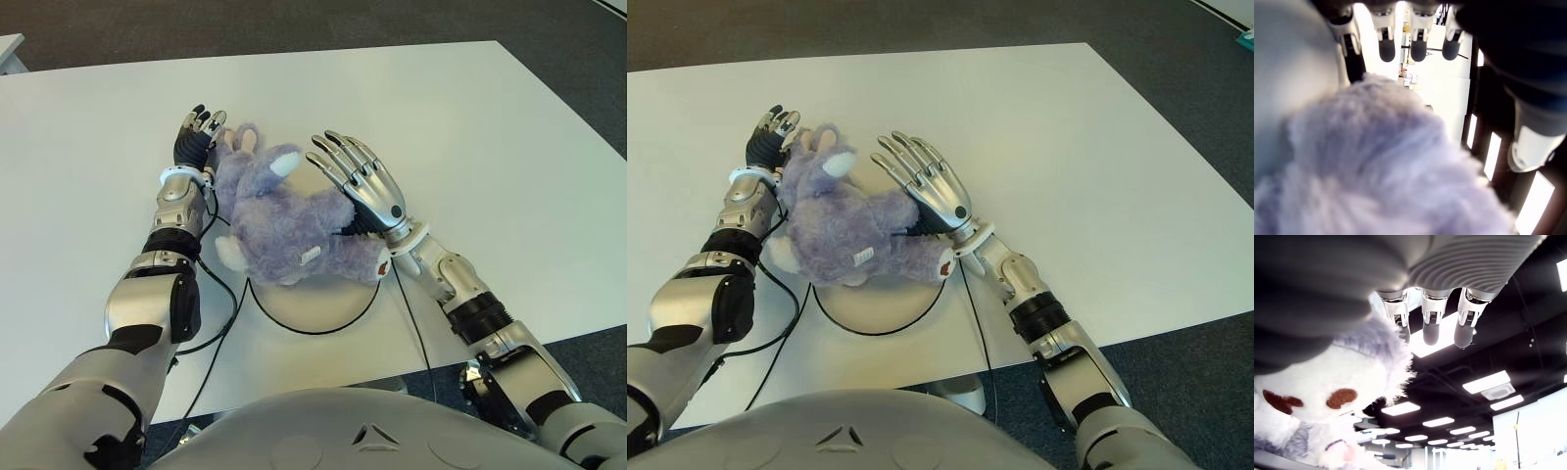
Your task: Put the doll into the plate.
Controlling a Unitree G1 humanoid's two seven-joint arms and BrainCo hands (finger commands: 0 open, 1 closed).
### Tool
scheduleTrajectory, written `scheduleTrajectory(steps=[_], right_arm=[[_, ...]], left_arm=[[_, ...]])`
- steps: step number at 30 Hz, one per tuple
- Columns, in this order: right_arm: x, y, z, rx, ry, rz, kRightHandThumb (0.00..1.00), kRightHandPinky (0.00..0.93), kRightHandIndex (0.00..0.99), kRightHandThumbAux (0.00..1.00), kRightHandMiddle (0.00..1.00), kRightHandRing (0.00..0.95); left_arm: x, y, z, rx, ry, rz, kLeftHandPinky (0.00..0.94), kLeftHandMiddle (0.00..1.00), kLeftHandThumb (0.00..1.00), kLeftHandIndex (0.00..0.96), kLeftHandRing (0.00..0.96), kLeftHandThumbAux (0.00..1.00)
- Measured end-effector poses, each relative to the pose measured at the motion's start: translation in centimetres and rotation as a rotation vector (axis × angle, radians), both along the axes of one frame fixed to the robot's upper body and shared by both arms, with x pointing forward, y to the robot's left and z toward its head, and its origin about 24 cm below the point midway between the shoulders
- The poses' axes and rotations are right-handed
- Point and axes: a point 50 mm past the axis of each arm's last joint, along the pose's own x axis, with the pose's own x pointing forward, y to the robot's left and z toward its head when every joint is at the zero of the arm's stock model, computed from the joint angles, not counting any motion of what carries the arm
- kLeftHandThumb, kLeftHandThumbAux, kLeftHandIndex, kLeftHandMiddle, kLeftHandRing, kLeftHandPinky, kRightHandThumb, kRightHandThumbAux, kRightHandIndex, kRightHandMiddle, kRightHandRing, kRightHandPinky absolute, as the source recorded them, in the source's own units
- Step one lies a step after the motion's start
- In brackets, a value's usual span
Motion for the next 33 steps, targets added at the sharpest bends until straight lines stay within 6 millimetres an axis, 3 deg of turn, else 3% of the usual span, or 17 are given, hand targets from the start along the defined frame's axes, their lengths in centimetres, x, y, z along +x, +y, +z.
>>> scheduleTrajectory(steps=[17,33], right_arm=[[2.2,0.0,-0.1,0.146,0.204,0.079,0.088,0.0,0.0,0.429,0.0,0.0],[4.2,-0.1,-0.5,0.163,0.31,0.043,0.07,0.0,0.0,0.437,0.0,0.0]], left_arm=[[-0.1,0.0,-0.2,-0.001,0.008,0.001,0.052,0.049,0.125,0.0,0.043,0.605],[0.0,0.1,-0.1,0.002,0.006,0.002,0.048,0.046,0.123,0.0,0.041,0.609]])
